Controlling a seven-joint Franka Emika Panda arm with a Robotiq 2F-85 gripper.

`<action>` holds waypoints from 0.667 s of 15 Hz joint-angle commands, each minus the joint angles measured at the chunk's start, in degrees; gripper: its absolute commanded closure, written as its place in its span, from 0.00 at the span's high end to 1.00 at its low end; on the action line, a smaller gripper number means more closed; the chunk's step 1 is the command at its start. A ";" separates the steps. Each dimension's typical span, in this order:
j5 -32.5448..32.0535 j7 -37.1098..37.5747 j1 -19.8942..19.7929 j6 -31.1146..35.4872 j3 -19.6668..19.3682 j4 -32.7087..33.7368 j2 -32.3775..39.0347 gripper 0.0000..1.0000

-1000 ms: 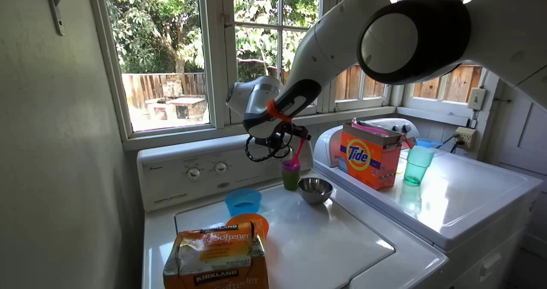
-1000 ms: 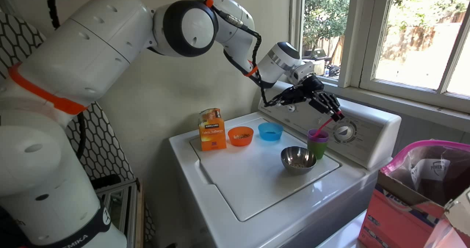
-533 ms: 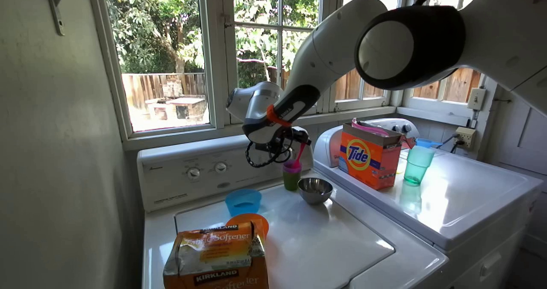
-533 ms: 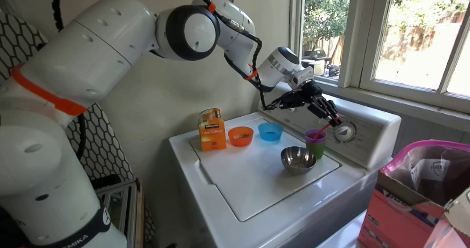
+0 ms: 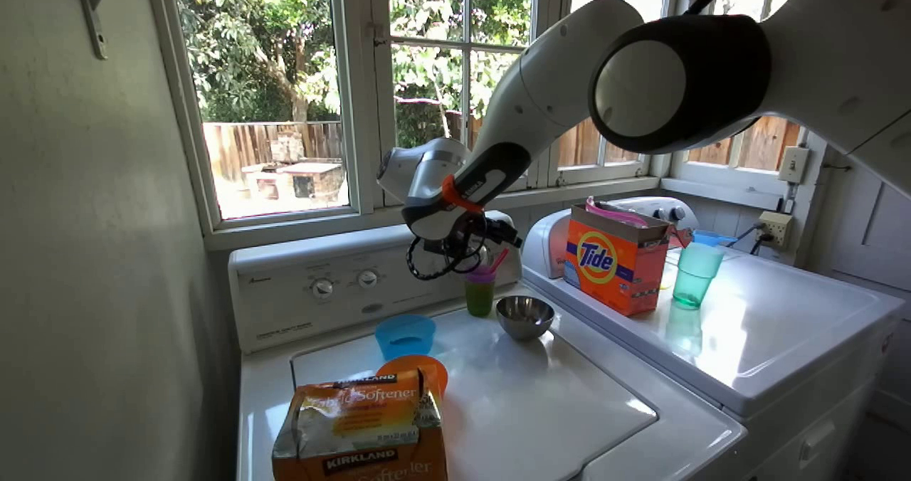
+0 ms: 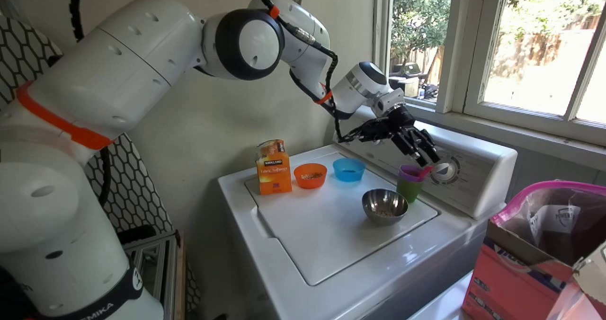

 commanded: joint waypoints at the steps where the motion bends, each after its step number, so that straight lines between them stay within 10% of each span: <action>1: 6.85 2.33 -1.72 -1.15 1.39 3.42 0.51 0.99; 10: 29.17 1.40 -5.23 1.70 1.23 -1.60 -9.70 1.00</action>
